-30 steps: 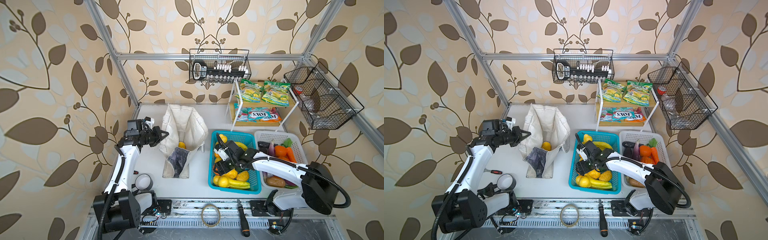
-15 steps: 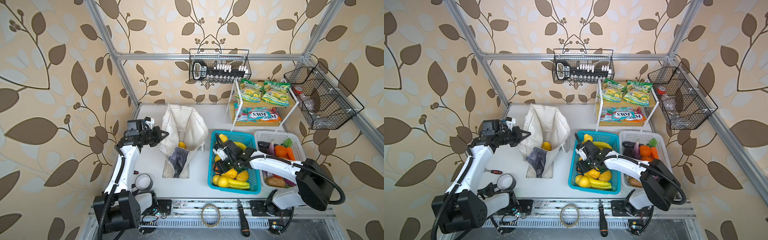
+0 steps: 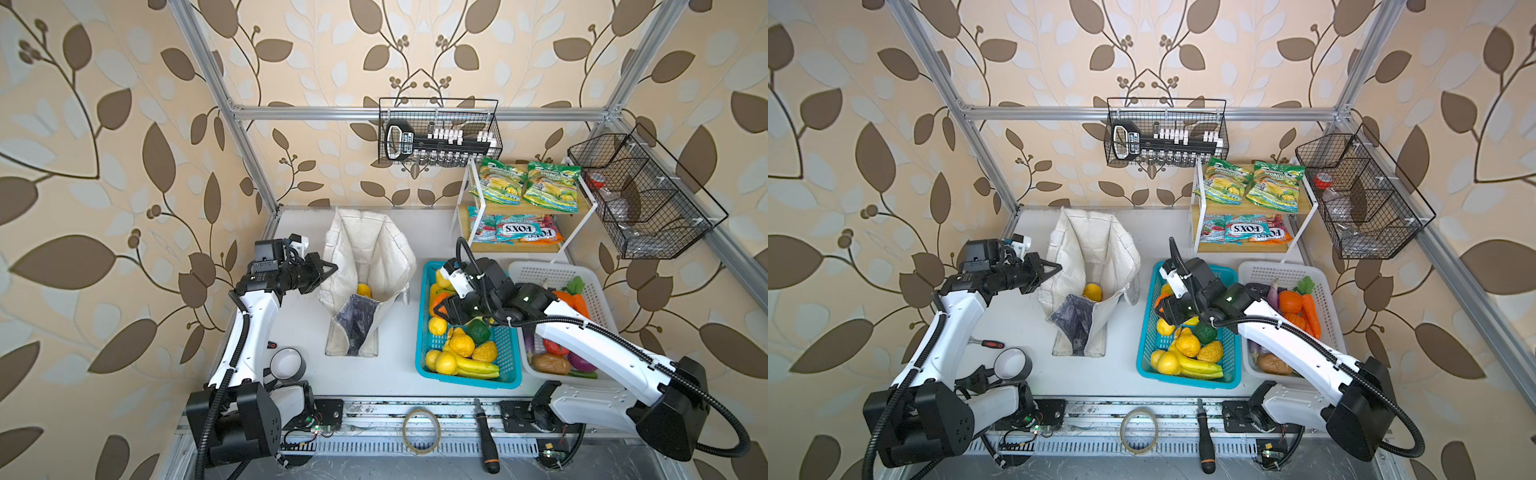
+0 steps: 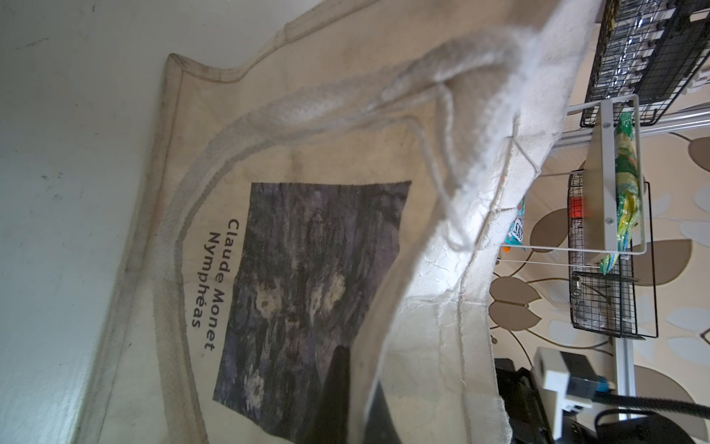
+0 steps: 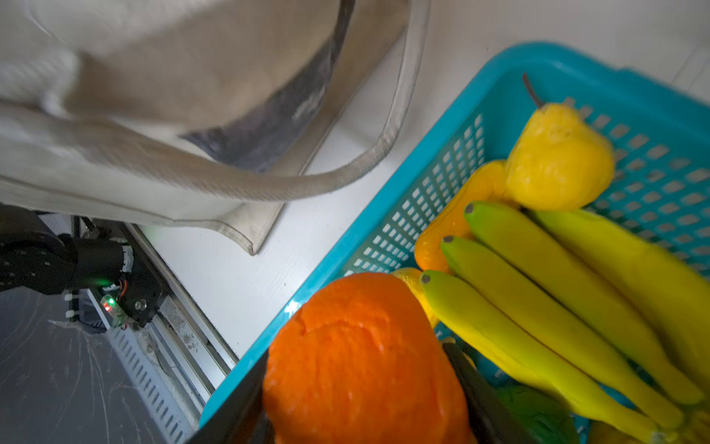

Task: Place the food into the grocery bag and tie it
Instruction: 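Grasp an orange from the teal basket with the right gripper, then carry the orange into the tote bag and open the right gripper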

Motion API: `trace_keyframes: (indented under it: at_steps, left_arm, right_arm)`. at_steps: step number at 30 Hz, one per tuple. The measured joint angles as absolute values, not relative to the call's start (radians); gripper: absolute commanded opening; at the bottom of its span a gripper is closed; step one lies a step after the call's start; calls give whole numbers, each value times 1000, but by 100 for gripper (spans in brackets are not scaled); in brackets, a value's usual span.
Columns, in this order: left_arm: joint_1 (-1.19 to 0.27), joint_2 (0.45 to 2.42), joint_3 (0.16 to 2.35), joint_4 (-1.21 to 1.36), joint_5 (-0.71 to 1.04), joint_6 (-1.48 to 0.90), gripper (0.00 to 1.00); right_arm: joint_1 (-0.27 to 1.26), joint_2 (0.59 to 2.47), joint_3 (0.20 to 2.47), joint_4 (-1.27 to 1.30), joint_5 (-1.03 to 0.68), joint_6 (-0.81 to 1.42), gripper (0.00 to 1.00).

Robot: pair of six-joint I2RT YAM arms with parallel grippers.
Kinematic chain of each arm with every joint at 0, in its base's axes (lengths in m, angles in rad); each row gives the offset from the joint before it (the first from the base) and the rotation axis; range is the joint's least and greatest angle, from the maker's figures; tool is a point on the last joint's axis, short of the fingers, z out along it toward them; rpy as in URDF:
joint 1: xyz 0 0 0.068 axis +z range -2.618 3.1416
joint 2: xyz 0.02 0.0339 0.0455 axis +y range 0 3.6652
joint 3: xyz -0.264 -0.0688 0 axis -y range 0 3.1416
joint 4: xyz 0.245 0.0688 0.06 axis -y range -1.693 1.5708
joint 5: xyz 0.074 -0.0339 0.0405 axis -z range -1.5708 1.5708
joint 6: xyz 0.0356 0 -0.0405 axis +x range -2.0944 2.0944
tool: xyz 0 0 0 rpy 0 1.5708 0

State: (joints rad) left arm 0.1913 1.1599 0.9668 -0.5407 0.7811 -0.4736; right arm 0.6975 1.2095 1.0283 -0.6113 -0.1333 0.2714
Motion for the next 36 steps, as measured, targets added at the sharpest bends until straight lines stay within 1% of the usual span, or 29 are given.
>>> trace_keyframes:
  at_steps: [3,6,11,18,23,28,36]
  left_arm:
    - [191,1160,967,-537,782,-475,0]
    - [191,1160,967,-534,783,-475,0]
    - [191,1162,967,-531,787,-479,0]
    - [191,1177,967,-522,811,-495,0]
    - [191,1196,967,-485,861,-529,0]
    - [191,1210,968,-481,882,-535,0]
    - [226,1212,973,-451,897,-599,0]
  right_arm:
    - [696,1230,1159,-641,-123,266,54]
    - [710,1290,1320,-647,-112,263,54]
    - [777,1465,1576,-641,-105,252,54]
    - [837,1759,1796,-654,-137,234,53]
    - [862,1924,1869,-656,-178,226,52]
    - [876,2032,1910,-665,-192,218,53]
    - [883,2075,1845,-658,-172,247,53]
